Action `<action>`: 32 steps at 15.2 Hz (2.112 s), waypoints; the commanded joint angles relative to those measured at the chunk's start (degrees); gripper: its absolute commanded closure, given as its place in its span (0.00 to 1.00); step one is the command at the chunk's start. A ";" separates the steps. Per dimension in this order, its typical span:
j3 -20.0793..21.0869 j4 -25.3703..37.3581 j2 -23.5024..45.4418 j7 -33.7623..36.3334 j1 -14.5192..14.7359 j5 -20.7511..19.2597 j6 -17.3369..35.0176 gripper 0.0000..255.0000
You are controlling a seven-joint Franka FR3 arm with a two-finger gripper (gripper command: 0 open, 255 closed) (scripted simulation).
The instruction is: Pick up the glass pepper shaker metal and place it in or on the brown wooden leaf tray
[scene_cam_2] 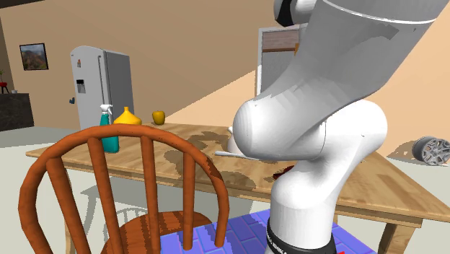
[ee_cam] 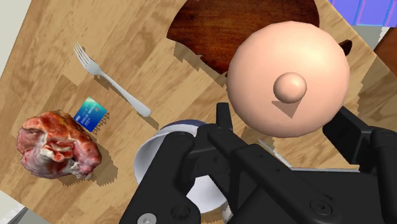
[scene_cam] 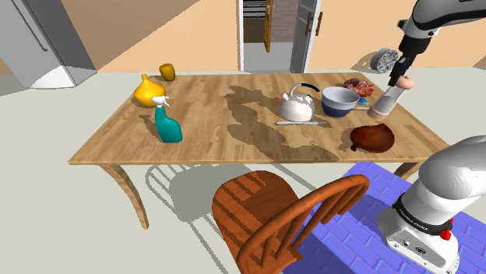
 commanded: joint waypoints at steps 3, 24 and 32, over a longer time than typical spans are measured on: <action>-0.58 -2.77 0.35 0.41 -0.14 -0.50 3.14 1.00; -3.58 -12.95 3.88 1.74 -0.84 -2.99 16.80 1.00; -3.59 -12.95 3.88 1.74 -0.84 -2.99 16.79 0.00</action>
